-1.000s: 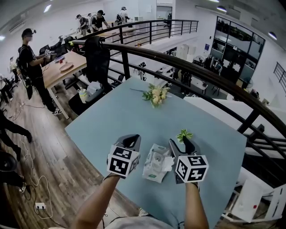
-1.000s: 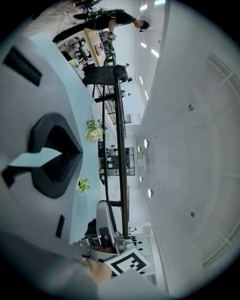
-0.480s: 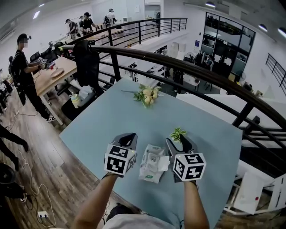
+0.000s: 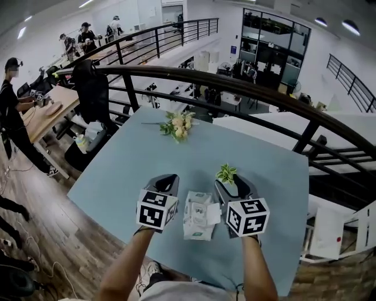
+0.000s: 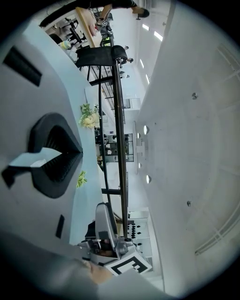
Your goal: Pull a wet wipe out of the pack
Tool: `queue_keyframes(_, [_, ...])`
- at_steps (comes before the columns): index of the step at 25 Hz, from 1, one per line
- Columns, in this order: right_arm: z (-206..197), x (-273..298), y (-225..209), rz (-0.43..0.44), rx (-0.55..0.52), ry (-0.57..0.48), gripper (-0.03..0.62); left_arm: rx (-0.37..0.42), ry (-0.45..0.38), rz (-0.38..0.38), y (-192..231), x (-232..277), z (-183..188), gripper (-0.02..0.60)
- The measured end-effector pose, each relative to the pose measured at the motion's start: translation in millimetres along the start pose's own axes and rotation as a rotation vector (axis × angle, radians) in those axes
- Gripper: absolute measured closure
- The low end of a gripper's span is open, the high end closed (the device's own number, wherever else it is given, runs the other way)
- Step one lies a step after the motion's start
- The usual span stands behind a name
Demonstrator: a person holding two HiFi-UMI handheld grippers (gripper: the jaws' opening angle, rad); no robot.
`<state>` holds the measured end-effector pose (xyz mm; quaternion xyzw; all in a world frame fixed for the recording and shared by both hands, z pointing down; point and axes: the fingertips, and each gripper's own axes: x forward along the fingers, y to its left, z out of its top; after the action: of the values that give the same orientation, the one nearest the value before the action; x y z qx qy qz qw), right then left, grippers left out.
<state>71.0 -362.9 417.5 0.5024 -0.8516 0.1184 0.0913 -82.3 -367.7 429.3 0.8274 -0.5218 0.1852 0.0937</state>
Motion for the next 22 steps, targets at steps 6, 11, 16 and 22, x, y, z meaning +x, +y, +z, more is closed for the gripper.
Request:
queue_keyframes(6, [-9.1,12.0,0.1,-0.087,0.038,0.002,0.353,0.039,0.009,-0.101,8.9,21.2,-5.2,0.588])
queue_keyframes(11, [-10.1,9.3,2.7,-0.153,0.072,-0.002,0.353,0.063,0.004,-0.164,11.6,23.7,-2.6,0.588])
queue_keyframes(16, [-16.2,8.2,13.0,-0.205,0.09,0.004,0.353,0.085,0.008,-0.22,14.9,23.4,-7.2,0.588])
queue_keyframes(22, [-22.0,-0.1,25.7,-0.265,0.104,0.001,0.353,0.11,0.002,-0.283,15.4,19.0,-9.3,0.588])
